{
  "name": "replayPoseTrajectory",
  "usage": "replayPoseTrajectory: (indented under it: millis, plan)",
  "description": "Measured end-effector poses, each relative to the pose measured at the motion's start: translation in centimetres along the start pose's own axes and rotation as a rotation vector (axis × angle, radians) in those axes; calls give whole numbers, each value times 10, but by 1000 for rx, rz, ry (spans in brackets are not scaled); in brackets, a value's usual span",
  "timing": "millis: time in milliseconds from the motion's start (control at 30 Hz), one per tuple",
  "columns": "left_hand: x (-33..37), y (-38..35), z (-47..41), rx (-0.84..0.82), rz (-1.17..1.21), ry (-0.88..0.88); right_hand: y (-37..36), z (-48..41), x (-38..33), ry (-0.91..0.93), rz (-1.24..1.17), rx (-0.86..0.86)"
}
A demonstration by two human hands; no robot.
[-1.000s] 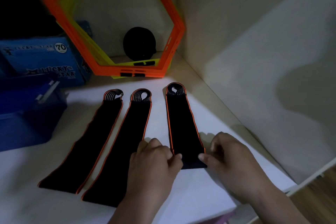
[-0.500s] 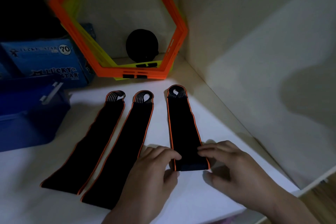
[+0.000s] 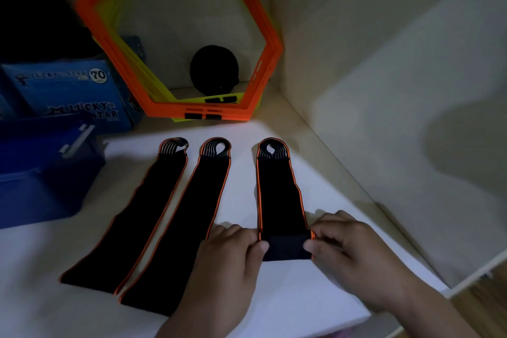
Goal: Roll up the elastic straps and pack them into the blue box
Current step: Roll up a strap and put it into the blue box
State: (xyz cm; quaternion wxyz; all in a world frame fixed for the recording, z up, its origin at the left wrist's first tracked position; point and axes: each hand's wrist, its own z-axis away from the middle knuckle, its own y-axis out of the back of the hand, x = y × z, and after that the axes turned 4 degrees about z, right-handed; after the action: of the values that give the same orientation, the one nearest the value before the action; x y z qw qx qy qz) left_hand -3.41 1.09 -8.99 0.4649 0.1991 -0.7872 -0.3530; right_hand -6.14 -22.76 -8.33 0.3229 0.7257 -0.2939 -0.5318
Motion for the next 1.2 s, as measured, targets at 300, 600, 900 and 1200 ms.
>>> replayPoseTrajectory:
  millis: [300, 600, 900, 1200]
  plan:
    - [12, 4, -16, -75, -110, 154, -3, -13, -6, -222, -75, 53]
    - [4, 0, -22, -4, -19, 0, -12, -3, -11, 0, 129, 186]
    - [-2, 6, -12, -97, 79, -49, 0, 9, 6, 30, 136, -5]
    - [-5, 9, -10, -109, 139, -15, 7, 8, 6, 67, 29, 6]
